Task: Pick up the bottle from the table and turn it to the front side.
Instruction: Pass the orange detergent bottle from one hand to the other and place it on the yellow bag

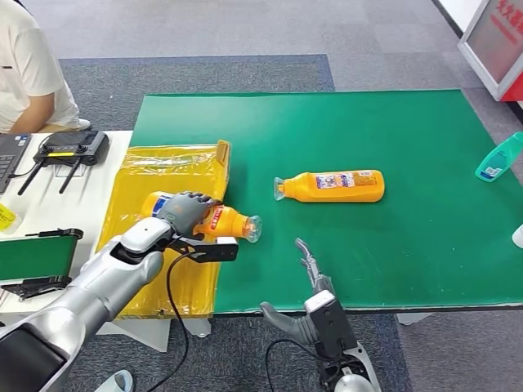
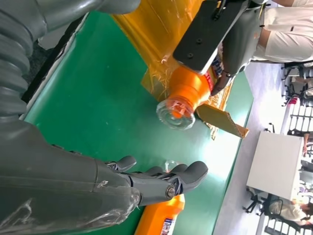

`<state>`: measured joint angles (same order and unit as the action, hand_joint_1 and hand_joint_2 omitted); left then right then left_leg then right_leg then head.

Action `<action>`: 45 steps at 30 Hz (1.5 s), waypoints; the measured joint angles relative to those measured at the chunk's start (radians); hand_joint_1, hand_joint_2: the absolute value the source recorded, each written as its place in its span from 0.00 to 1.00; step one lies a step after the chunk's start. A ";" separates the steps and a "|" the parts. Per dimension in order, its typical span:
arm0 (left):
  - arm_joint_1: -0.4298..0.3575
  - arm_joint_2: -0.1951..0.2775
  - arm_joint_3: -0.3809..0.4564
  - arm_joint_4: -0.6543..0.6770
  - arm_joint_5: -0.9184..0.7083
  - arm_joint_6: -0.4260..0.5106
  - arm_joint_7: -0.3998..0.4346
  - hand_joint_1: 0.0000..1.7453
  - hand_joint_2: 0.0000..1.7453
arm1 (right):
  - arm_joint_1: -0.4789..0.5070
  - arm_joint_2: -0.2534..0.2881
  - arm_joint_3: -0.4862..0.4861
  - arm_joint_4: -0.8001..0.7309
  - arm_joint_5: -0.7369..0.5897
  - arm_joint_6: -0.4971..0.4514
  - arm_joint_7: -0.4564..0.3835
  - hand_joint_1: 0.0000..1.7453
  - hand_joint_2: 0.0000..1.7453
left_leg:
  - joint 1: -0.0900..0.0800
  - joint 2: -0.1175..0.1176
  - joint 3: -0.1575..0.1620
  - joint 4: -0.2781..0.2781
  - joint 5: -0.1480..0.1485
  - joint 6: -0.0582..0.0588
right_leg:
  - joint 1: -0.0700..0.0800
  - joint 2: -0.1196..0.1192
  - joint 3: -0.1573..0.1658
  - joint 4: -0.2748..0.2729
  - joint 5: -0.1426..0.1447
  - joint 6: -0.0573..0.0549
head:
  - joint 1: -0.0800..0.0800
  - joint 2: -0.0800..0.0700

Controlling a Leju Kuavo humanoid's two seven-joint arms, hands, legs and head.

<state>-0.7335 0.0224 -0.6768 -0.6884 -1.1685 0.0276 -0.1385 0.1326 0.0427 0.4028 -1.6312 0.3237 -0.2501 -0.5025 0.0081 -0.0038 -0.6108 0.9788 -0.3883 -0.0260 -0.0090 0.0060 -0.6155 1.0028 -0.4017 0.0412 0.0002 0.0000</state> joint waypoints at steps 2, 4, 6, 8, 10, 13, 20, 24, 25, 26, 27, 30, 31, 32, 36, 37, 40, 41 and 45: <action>0.000 -0.007 -0.012 0.017 0.011 -0.001 0.012 1.00 1.00 | -0.002 0.000 0.001 0.004 -0.003 0.001 0.000 0.00 1.00 | 0.000 0.000 0.000 0.000 0.000 0.000 | 0.000 0.000 0.000 0.000 0.000 0.000 | 0.000 0.000; -0.001 -0.013 -0.022 0.036 0.023 -0.001 0.020 1.00 1.00 | -0.002 0.000 0.001 0.009 -0.006 -0.001 0.000 0.00 1.00 | 0.000 0.000 0.000 0.000 0.000 0.000 | 0.000 0.000 0.000 0.000 0.000 0.000 | 0.000 0.000; -0.003 -0.017 -0.029 0.053 0.038 -0.001 0.026 1.00 1.00 | -0.002 0.000 0.001 0.012 -0.011 -0.003 0.000 0.00 1.00 | 0.000 0.000 0.000 0.000 0.000 0.000 | 0.000 0.000 0.000 0.000 0.000 0.000 | 0.000 0.000; -0.006 -0.019 -0.032 0.069 0.052 -0.001 0.032 1.00 1.00 | -0.002 0.000 0.001 0.015 -0.015 -0.004 0.000 0.00 1.00 | 0.000 0.000 0.000 0.000 0.000 0.000 | 0.000 0.000 0.000 0.000 0.000 0.000 | 0.000 0.000; -0.009 -0.020 -0.035 0.084 0.065 -0.002 0.037 0.98 1.00 | -0.002 0.000 0.001 0.017 -0.015 -0.005 0.000 0.00 1.00 | 0.000 0.000 0.000 0.000 0.000 0.000 | 0.000 0.000 0.000 0.000 0.000 0.000 | 0.000 0.000; -0.012 -0.019 -0.036 0.104 0.081 -0.011 0.044 0.24 1.00 | -0.001 0.000 0.001 0.019 -0.015 -0.008 0.000 0.00 1.00 | 0.000 0.000 0.000 0.000 0.000 0.000 | 0.000 0.000 0.000 0.000 0.000 0.000 | 0.000 0.000; -0.018 -0.019 -0.031 0.144 0.100 -0.003 0.084 0.00 1.00 | 0.005 0.000 0.001 0.021 -0.019 -0.022 0.003 0.00 1.00 | 0.000 0.000 0.000 0.000 0.000 0.000 | 0.000 0.000 0.000 0.000 0.000 0.000 | 0.000 0.000; -0.019 -0.019 -0.024 0.153 0.100 0.019 0.098 0.00 1.00 | 0.008 0.000 0.001 0.021 -0.023 -0.022 0.006 0.00 1.00 | 0.000 0.000 0.000 0.000 0.000 0.000 | 0.000 0.000 0.000 0.000 0.000 0.000 | 0.000 0.000; -0.020 -0.019 -0.023 0.154 0.100 0.021 0.099 0.00 1.00 | 0.008 0.000 0.001 0.021 -0.023 -0.022 0.006 0.00 1.00 | 0.000 0.000 0.000 0.000 0.000 0.000 | 0.000 0.000 0.000 0.000 0.000 0.000 | 0.000 0.000; -0.020 -0.019 -0.023 0.155 0.100 0.022 0.100 0.00 1.00 | 0.008 0.000 0.001 0.021 -0.023 -0.022 0.006 0.00 1.00 | 0.000 0.000 0.000 0.000 0.000 0.000 | 0.000 0.000 0.000 0.000 0.000 0.000 | 0.000 0.000; -0.020 -0.019 -0.022 0.156 0.100 0.023 0.100 0.00 1.00 | 0.008 0.000 0.001 0.021 -0.023 -0.022 0.006 0.00 1.00 | 0.000 0.000 0.000 0.000 0.000 0.000 | 0.000 0.000 0.000 0.000 0.000 0.000 | 0.000 0.000; -0.020 -0.019 -0.022 0.158 0.101 0.024 0.100 0.00 1.00 | 0.008 0.000 0.001 0.021 -0.023 -0.022 0.006 0.00 1.00 | 0.000 0.000 0.000 0.000 0.000 0.000 | 0.000 0.000 0.000 0.000 0.000 0.000 | 0.000 0.000; -0.021 -0.019 -0.022 0.159 0.103 0.027 0.100 0.00 1.00 | 0.008 0.000 0.001 0.021 -0.024 -0.022 0.007 0.00 1.00 | 0.000 0.000 0.000 0.000 0.000 0.000 | 0.000 0.000 0.000 0.000 0.000 0.000 | 0.000 0.000; -0.021 -0.020 -0.020 0.160 0.106 0.029 0.101 0.00 1.00 | 0.008 0.000 0.001 0.021 -0.024 -0.022 0.008 0.00 1.00 | 0.000 0.000 0.000 0.000 0.000 0.000 | 0.000 0.000 0.000 0.000 0.000 0.000 | 0.000 0.000; -0.015 -0.022 -0.001 0.154 0.154 0.050 0.089 0.00 1.00 | 0.012 0.000 0.001 0.021 -0.022 -0.027 0.012 0.00 1.00 | 0.000 0.000 0.000 0.000 0.000 0.000 | 0.000 0.000 0.000 0.000 0.000 0.000 | 0.000 0.000; -0.009 -0.023 0.010 0.141 0.170 0.061 0.087 0.00 1.00 | 0.014 0.000 0.001 0.021 -0.020 -0.031 0.013 0.00 1.00 | 0.000 0.000 0.000 0.000 0.000 0.000 | 0.000 0.000 0.000 0.000 0.000 0.000 | 0.000 0.000; 0.011 -0.023 0.045 0.063 0.164 0.091 0.121 0.00 1.00 | 0.025 -0.001 0.000 0.020 0.000 -0.038 0.026 0.00 1.00 | 0.000 0.000 0.000 0.000 0.000 0.000 | 0.000 0.000 0.000 0.000 0.000 0.000 | 0.000 0.000; 0.015 -0.022 0.050 0.029 0.147 0.088 0.142 0.00 1.00 | 0.029 -0.001 0.000 0.020 0.010 -0.039 0.033 0.00 1.00 | 0.000 0.000 0.000 0.000 0.000 0.000 | 0.000 0.000 0.000 0.000 0.000 0.000 | 0.000 0.000; 0.016 -0.018 0.051 -0.098 0.049 0.040 0.213 0.00 1.00 | 0.043 -0.001 0.000 0.020 0.034 -0.042 0.049 0.00 1.00 | 0.000 0.000 0.000 0.000 0.000 0.000 | 0.000 0.000 0.000 0.000 0.000 0.000 | 0.000 0.000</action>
<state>-0.7179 0.0044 -0.6261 -0.7868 -1.1199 0.0679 0.0746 0.1751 0.0420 0.4026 -1.6110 0.3576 -0.2916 -0.4538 0.0082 -0.0039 -0.6110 0.9788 -0.3883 -0.0259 -0.0089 0.0058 -0.6155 1.0028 -0.4017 0.0412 0.0003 0.0000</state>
